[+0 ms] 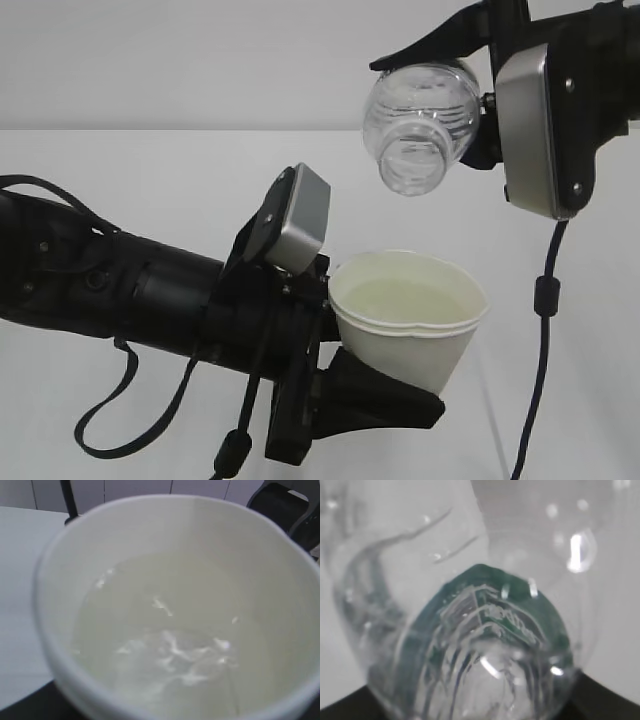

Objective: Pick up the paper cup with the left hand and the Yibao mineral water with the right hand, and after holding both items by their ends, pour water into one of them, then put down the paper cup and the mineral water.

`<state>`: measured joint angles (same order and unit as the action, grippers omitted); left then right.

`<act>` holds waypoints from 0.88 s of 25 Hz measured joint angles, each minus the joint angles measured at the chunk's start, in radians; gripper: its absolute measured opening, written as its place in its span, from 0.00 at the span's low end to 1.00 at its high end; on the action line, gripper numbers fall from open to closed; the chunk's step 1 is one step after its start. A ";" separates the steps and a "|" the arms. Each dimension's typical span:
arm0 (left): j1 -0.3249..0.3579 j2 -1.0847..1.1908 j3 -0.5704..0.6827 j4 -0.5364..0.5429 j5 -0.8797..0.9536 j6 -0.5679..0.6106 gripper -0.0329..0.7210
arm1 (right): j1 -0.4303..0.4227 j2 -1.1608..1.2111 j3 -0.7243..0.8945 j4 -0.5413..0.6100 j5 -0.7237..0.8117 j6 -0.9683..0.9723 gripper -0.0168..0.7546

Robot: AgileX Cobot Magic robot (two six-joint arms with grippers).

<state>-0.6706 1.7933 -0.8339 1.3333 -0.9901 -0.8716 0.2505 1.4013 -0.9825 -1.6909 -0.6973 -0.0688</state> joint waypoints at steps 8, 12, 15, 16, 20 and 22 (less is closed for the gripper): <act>0.000 0.000 0.000 -0.025 0.001 0.000 0.62 | 0.000 0.000 0.000 0.079 -0.057 0.069 0.56; 0.000 0.000 0.000 -0.025 0.001 0.000 0.62 | 0.000 -0.002 0.000 0.117 -0.072 0.089 0.56; 0.000 0.000 0.000 -0.025 0.002 0.000 0.62 | 0.000 -0.002 0.000 0.128 -0.074 0.113 0.56; 0.000 0.000 0.000 -0.025 0.002 0.000 0.62 | 0.000 -0.002 0.000 0.134 -0.073 0.121 0.56; 0.000 0.000 0.000 -0.025 0.002 0.000 0.62 | 0.000 -0.002 0.000 0.156 -0.073 0.148 0.56; 0.000 0.000 0.000 -0.025 0.002 0.000 0.62 | 0.000 -0.002 0.000 0.157 -0.073 0.170 0.56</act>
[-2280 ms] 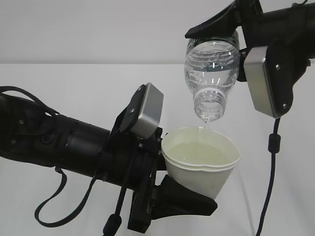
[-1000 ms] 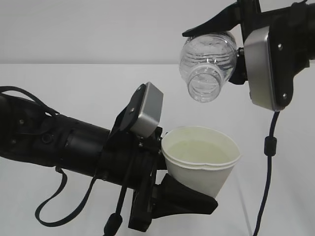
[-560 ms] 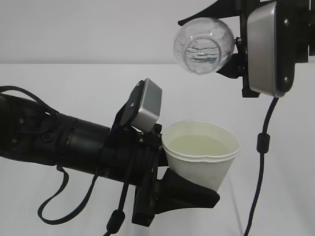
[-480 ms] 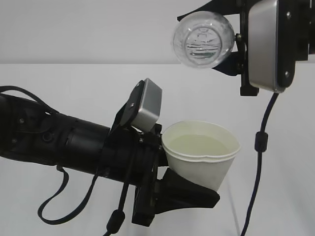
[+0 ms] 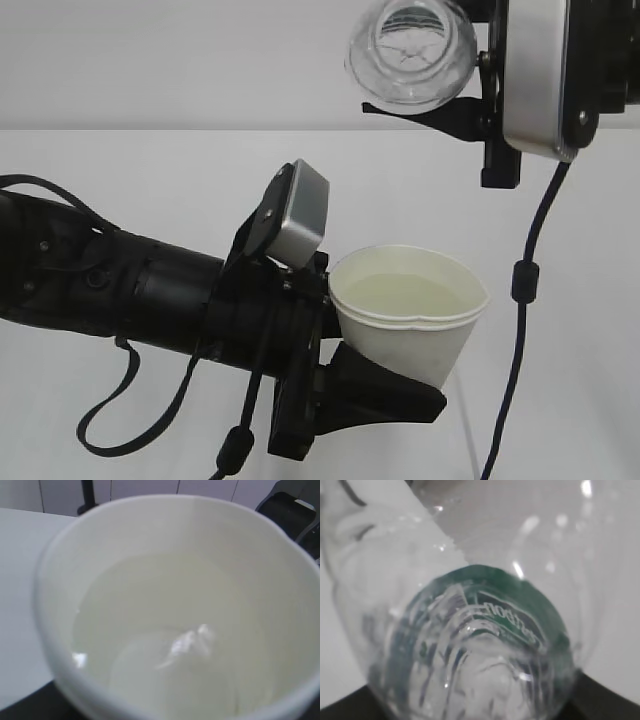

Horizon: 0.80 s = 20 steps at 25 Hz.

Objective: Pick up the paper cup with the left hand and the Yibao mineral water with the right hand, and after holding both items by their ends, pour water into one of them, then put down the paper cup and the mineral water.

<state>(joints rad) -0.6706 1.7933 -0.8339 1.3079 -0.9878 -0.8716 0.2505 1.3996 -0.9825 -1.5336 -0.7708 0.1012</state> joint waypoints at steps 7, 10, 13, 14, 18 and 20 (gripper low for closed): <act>0.000 0.000 0.000 0.000 0.003 0.000 0.62 | 0.000 0.000 0.000 0.016 0.011 0.093 0.56; 0.000 0.000 0.000 0.000 0.006 0.000 0.62 | 0.000 0.000 0.000 0.044 0.017 0.127 0.56; 0.000 0.000 0.000 0.000 0.007 0.000 0.62 | 0.000 0.000 0.000 0.058 0.047 0.168 0.56; 0.000 0.000 0.000 0.000 0.007 0.000 0.62 | 0.000 0.000 0.000 0.060 0.058 0.183 0.56; 0.000 0.000 0.000 0.000 0.007 0.000 0.62 | 0.000 0.000 0.000 0.064 0.087 0.238 0.56; 0.000 0.000 0.000 0.000 0.007 0.000 0.62 | 0.000 0.000 0.000 0.067 0.106 0.274 0.56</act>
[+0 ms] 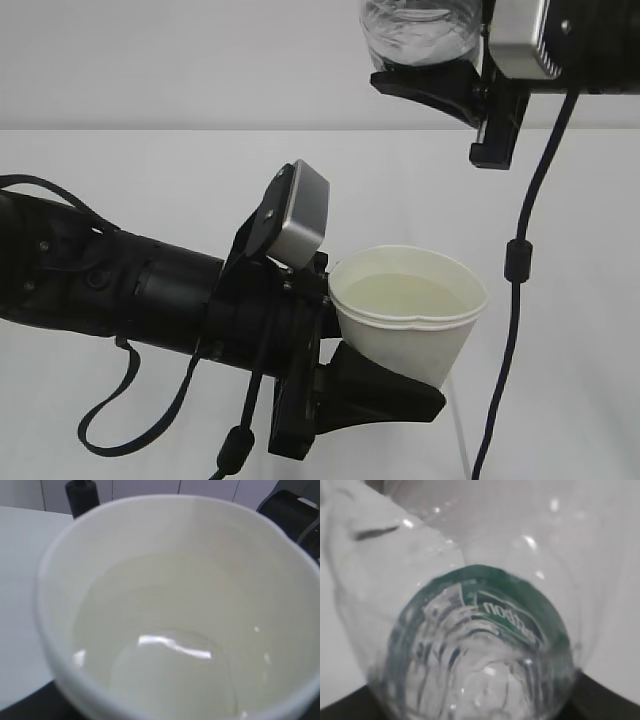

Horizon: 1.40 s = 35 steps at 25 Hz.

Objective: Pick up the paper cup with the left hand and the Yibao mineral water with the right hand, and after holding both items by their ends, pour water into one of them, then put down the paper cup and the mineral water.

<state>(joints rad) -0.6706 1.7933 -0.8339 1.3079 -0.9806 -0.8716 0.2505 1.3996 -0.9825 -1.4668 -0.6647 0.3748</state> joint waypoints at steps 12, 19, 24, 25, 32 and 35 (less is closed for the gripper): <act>0.000 0.000 0.000 0.000 0.000 0.000 0.62 | 0.000 0.000 0.000 0.030 0.053 0.154 0.56; 0.000 0.000 0.000 0.000 0.001 0.000 0.62 | 0.000 0.000 0.000 0.043 0.072 0.222 0.56; 0.000 0.000 0.000 0.000 0.002 0.000 0.62 | 0.000 0.000 0.000 0.049 0.101 0.272 0.56; 0.000 0.000 0.000 0.000 0.002 0.000 0.62 | 0.000 0.000 0.000 0.051 0.108 0.278 0.56; 0.000 0.000 0.000 0.000 0.002 0.000 0.62 | 0.000 0.000 0.000 0.073 0.146 0.322 0.56; 0.000 0.000 0.000 0.000 0.002 0.000 0.62 | 0.000 0.000 0.000 0.080 0.159 0.342 0.56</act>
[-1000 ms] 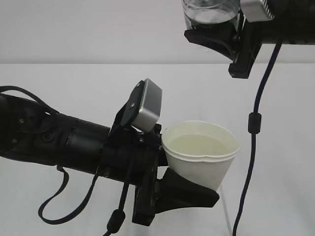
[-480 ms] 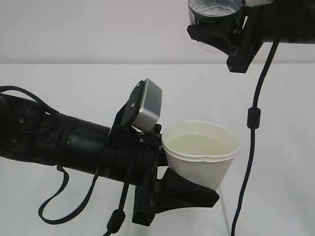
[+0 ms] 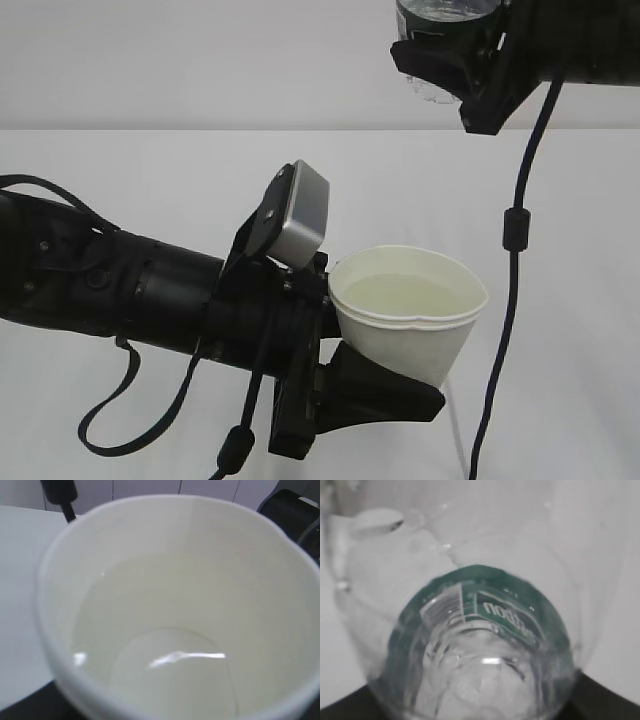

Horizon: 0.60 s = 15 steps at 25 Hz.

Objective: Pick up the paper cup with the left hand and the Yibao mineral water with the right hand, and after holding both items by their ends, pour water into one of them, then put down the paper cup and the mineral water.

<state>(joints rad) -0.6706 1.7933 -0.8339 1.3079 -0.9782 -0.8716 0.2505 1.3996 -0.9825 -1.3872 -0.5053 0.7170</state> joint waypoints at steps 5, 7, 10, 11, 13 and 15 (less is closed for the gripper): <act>0.000 0.000 0.000 0.000 0.000 0.000 0.62 | 0.000 0.000 0.000 0.004 0.009 0.022 0.56; 0.000 0.000 0.000 0.000 0.000 0.000 0.62 | 0.000 0.000 0.000 0.004 0.011 0.032 0.56; 0.000 0.000 0.000 0.000 0.000 0.000 0.62 | 0.000 0.000 0.000 0.006 0.013 0.056 0.56; 0.000 0.000 0.000 0.000 0.001 0.000 0.62 | 0.000 0.000 0.000 0.008 0.014 0.065 0.56; 0.000 0.000 0.000 0.000 0.001 0.000 0.62 | 0.000 0.000 0.000 0.011 0.015 0.087 0.56; 0.000 0.000 0.000 0.000 0.001 0.000 0.62 | 0.000 0.000 0.000 0.016 0.020 0.108 0.56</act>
<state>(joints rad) -0.6706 1.7933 -0.8339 1.3079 -0.9776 -0.8716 0.2505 1.3996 -0.9825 -1.3712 -0.4858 0.8253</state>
